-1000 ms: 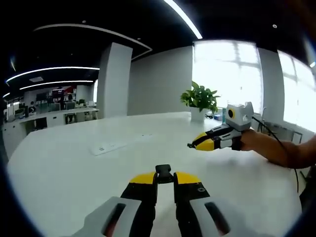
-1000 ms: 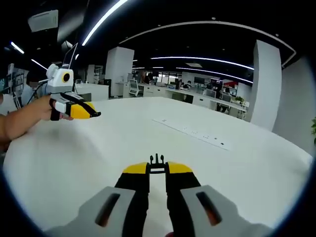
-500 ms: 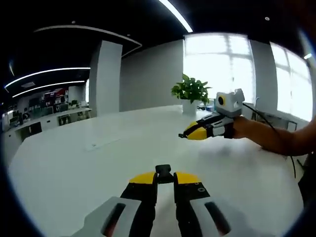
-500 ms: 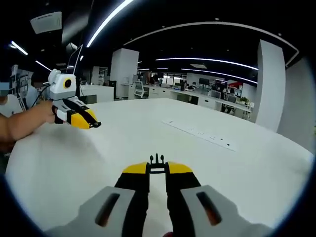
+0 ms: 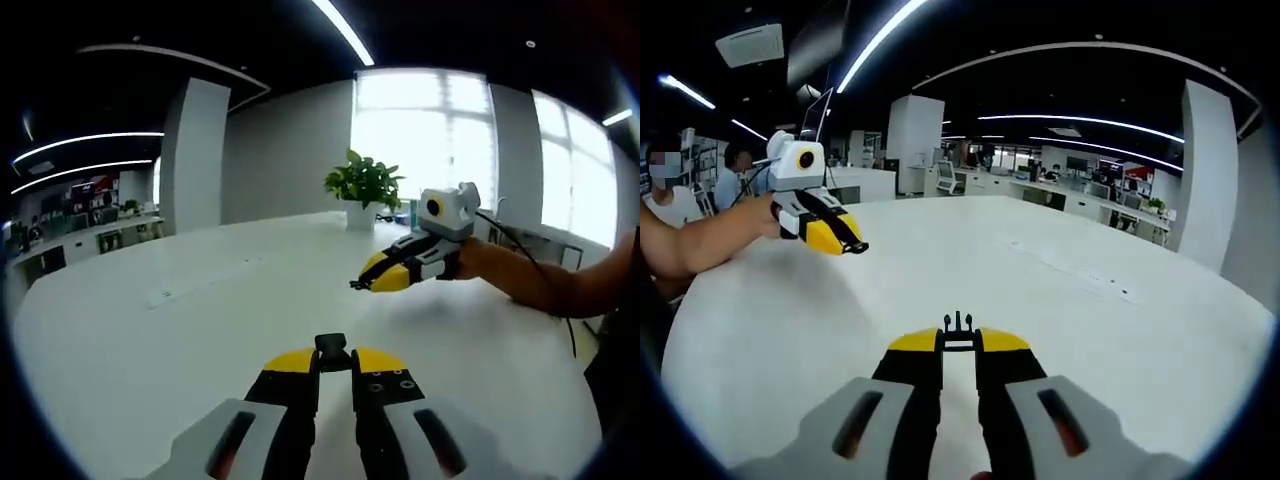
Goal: Snap the two parts of the plastic buckle together until the buckle closes and remains connected.
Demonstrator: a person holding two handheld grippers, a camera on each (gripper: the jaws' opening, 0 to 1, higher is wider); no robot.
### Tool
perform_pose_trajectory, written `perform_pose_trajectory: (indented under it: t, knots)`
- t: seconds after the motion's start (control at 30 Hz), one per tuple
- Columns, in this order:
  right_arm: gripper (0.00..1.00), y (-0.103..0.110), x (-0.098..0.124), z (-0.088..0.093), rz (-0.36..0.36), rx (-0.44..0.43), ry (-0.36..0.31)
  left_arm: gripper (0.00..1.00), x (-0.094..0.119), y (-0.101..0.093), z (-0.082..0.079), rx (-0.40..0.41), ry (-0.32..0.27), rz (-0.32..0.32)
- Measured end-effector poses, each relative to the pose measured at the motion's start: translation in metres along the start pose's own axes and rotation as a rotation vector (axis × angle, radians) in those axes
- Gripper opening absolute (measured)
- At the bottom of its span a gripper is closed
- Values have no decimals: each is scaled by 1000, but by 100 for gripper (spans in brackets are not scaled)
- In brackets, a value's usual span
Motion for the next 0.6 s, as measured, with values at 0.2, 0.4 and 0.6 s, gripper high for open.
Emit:
perform_pose_trajectory:
  t: [0.2, 0.4, 0.6]
  knots:
    - [10, 13, -4, 0, -83, 41, 11, 11, -1, -5, 6, -16, 37, 48]
    - [10, 17, -5, 0, -109, 43, 10, 11, 0, -7, 6, -18, 42, 66]
    - [10, 15, -3, -1, -105, 30, -1, 11, 1, -7, 9, -13, 51, 73]
Point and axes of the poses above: the point that each gripper's makers call its tool centre point, and the gripper's own axes: x roughly backward along the fingers, y roughly to its left, z roughly out of its underside, the point moved 7 cm from there along x, roughly backward along the fingers, and after that the axes turned 3 degrees about -z, right-handed, at the moved point
